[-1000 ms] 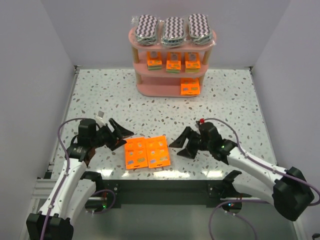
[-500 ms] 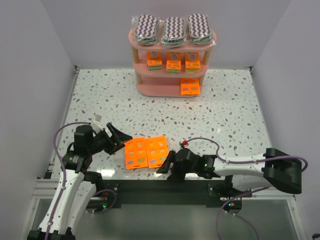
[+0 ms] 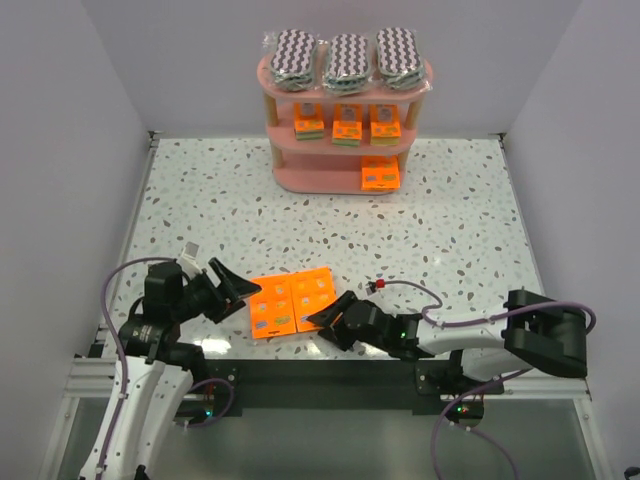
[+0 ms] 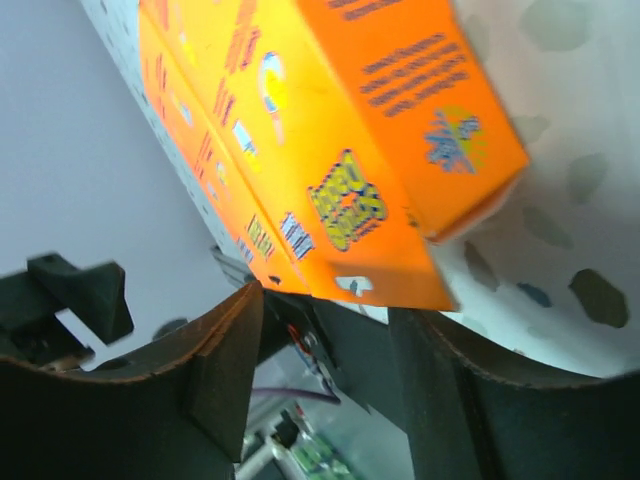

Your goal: Place and organize the cleaning sponges onto the shelf

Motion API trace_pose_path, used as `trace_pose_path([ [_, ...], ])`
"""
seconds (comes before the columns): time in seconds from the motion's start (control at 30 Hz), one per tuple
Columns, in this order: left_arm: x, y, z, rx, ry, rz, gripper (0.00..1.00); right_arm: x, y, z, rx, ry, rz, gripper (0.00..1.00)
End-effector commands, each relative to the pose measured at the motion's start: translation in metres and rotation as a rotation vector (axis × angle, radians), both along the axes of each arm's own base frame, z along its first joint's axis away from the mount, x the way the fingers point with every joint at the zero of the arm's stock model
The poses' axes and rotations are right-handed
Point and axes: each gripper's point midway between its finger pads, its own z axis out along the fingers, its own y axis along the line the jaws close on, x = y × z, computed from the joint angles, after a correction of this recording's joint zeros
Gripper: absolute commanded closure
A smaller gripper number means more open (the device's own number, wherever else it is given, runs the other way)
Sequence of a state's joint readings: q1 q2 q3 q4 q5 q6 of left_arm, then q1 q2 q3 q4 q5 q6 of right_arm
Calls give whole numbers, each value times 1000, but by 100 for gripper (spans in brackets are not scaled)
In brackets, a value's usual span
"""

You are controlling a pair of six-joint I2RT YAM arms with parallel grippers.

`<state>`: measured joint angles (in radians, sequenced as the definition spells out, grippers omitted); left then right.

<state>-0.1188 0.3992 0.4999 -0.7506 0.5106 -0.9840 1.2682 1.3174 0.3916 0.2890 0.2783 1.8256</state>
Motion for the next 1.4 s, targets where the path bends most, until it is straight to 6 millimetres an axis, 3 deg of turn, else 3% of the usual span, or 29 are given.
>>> trace_pose_path([
  [0.0,-3,3,10,11,-19,8,21,24,-11,-3,32,-12,-178,45],
  [0.13,-5,3,9,15,-11,2,21,33,-21,-8,36,-26,-251,60],
  [0.2,-6,3,9,19,-6,-4,21,37,-24,-12,21,-28,-272,60],
  [0.3,-6,3,10,26,4,-11,21,44,-25,-12,48,-34,-296,71],
  [0.4,-3,3,10,29,12,-9,21,55,-30,-19,58,-25,-322,83],
  [0.43,-2,3,9,28,16,-8,21,60,-34,-25,56,-8,-324,93],
  [0.5,4,2,11,21,16,-3,21,68,-29,-14,114,-29,-298,100],
  [0.53,8,2,13,21,10,1,21,77,-33,-13,121,-29,-312,100],
  [0.57,11,2,12,21,20,10,21,78,-29,-1,157,-39,-270,100],
  [0.7,29,2,21,6,4,43,21,104,-43,33,190,-113,-265,100],
  [0.73,33,2,26,4,-9,49,21,122,-50,46,201,-147,-295,100],
  [0.8,40,3,27,13,-7,58,21,133,-50,62,201,-191,-252,100],
  [0.83,44,4,29,20,-11,64,21,155,-54,82,232,-228,-273,100],
  [0.9,50,4,26,29,7,63,21,174,-50,89,253,-245,-256,100],
  [0.97,57,4,27,31,10,71,21,200,-45,112,311,-287,-251,100],
  [1.0,60,4,29,31,4,73,21,215,-47,98,292,-262,-266,100],
  [1.07,66,5,29,34,5,83,21,234,-36,120,369,-305,-246,100],
  [1.1,68,5,31,33,3,86,21,250,-34,116,377,-295,-252,100],
  [1.2,73,6,35,41,4,97,21,270,-30,131,429,-323,-246,100],
  [1.37,78,10,37,44,0,135,21,297,-38,136,422,-351,-244,100],
])
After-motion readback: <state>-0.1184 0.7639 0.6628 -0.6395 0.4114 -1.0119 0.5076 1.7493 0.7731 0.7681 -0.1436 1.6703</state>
